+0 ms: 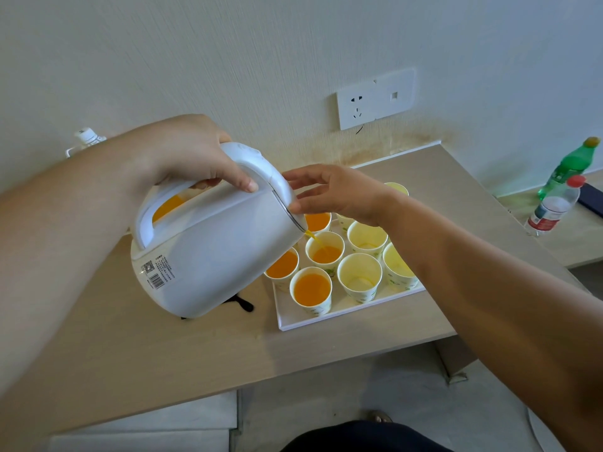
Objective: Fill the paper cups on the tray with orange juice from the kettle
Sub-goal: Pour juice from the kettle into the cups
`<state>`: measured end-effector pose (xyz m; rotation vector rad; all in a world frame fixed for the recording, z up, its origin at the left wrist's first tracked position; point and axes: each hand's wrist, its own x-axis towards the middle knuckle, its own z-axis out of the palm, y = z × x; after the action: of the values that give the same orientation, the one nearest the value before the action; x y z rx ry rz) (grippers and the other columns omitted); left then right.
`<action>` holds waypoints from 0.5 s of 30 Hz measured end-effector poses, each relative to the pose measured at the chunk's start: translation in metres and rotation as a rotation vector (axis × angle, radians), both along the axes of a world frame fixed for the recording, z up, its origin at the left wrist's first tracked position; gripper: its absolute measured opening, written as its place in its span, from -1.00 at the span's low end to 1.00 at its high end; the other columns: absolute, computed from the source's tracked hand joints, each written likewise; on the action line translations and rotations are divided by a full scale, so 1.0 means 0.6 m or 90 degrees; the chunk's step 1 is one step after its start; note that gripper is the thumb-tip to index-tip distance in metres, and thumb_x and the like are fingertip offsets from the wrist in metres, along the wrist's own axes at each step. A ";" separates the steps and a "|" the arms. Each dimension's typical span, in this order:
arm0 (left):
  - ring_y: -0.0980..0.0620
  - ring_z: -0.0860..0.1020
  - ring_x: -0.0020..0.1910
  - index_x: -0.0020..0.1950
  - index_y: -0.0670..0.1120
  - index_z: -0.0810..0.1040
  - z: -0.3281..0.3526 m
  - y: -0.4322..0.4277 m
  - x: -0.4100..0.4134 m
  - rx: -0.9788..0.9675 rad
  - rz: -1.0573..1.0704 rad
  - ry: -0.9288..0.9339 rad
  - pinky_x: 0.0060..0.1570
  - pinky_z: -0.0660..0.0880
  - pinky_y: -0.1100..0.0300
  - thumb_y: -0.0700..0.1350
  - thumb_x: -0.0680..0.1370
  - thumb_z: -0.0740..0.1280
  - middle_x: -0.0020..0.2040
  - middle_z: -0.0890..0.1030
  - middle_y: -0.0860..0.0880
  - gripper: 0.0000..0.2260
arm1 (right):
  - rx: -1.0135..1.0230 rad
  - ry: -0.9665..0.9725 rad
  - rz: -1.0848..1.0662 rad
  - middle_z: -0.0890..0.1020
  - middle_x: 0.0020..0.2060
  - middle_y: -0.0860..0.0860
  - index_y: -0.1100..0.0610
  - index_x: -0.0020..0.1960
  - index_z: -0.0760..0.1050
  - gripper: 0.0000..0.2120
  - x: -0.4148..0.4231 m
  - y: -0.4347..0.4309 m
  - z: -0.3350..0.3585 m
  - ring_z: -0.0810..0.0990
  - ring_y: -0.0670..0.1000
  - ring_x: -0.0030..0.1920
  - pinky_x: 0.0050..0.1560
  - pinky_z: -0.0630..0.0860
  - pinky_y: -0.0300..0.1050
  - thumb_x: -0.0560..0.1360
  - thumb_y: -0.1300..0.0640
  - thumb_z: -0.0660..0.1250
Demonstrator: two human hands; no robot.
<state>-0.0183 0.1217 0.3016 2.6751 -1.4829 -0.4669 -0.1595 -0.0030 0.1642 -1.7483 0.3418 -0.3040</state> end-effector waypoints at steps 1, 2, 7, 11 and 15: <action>-0.03 0.47 -0.45 -0.22 -0.15 0.55 0.000 0.001 -0.001 0.001 0.000 -0.001 -0.34 0.35 0.17 0.09 0.31 0.54 -0.43 0.55 -0.07 -0.66 | -0.001 0.000 0.000 0.57 0.20 -0.03 -0.03 0.30 0.47 -0.52 0.000 0.000 0.000 0.62 -0.11 0.08 0.02 0.55 -0.32 0.42 0.13 0.47; -0.03 0.47 -0.44 -0.22 -0.16 0.56 0.000 0.001 -0.001 0.002 0.001 -0.002 -0.33 0.35 0.17 0.09 0.31 0.54 -0.42 0.55 -0.08 -0.66 | 0.001 -0.001 0.001 0.57 0.20 -0.03 -0.03 0.30 0.47 -0.52 0.000 0.000 0.000 0.62 -0.11 0.08 0.04 0.55 -0.31 0.42 0.13 0.47; -0.01 0.46 -0.47 -0.23 -0.16 0.54 0.002 0.002 -0.006 -0.001 0.004 -0.004 -0.39 0.31 0.20 0.08 0.32 0.53 -0.44 0.53 -0.06 -0.67 | 0.004 0.000 0.000 0.57 0.20 -0.03 -0.03 0.30 0.47 -0.52 0.000 0.000 0.000 0.62 -0.11 0.08 0.07 0.54 -0.26 0.41 0.14 0.48; -0.01 0.47 -0.45 -0.20 -0.17 0.56 0.004 0.002 -0.007 -0.005 0.006 -0.006 -0.37 0.34 0.20 0.07 0.31 0.54 -0.42 0.54 -0.06 -0.66 | 0.003 -0.002 -0.002 0.58 0.20 -0.03 -0.03 0.30 0.47 -0.52 -0.001 0.002 0.001 0.63 -0.11 0.08 0.11 0.54 -0.23 0.41 0.14 0.47; 0.00 0.48 -0.46 -0.21 -0.15 0.55 0.004 0.002 -0.006 -0.006 0.009 -0.003 -0.39 0.33 0.21 0.07 0.31 0.54 -0.41 0.54 -0.06 -0.67 | 0.002 0.001 -0.008 0.58 0.20 -0.03 -0.01 0.32 0.46 -0.50 0.001 0.002 0.002 0.63 -0.11 0.08 0.17 0.53 -0.16 0.41 0.13 0.48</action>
<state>-0.0222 0.1228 0.3042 2.6795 -1.4635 -0.4513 -0.1589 -0.0017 0.1651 -1.7445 0.3552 -0.3112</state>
